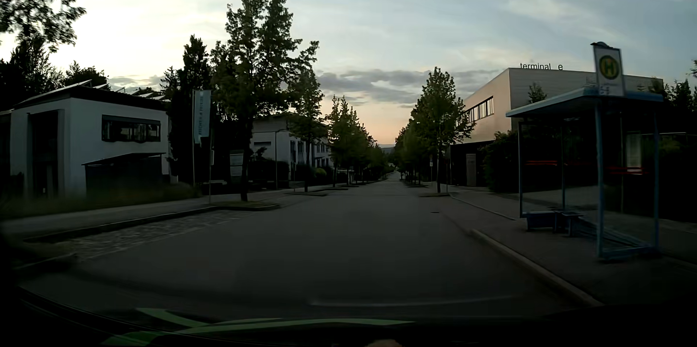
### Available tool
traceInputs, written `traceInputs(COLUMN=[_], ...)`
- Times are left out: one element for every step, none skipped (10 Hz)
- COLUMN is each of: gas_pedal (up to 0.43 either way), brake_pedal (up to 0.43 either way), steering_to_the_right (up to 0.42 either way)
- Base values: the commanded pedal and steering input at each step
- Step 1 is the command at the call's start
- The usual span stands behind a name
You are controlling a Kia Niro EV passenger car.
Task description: Follow the waypoints while adhering to traffic rules and regulations
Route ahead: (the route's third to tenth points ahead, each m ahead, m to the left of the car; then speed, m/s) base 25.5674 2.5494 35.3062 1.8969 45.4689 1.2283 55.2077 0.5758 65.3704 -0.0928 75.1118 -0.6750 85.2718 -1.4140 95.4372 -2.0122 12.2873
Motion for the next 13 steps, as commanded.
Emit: traceInputs(gas_pedal=[0.039,0.039,0.039,0.039,0.039,0.039,0.039,0.039,0.039,0.039,0.039,0.039,0.039], brake_pedal=[0.0,0.0,0.0,0.0,0.0,0.0,0.0,0.0,0.0,0.0,0.0,0.0,0.0], steering_to_the_right=[0.012,0.012,0.012,0.012,0.012,0.012,0.012,0.011,0.008,0.007,0.007,0.005,0.004])
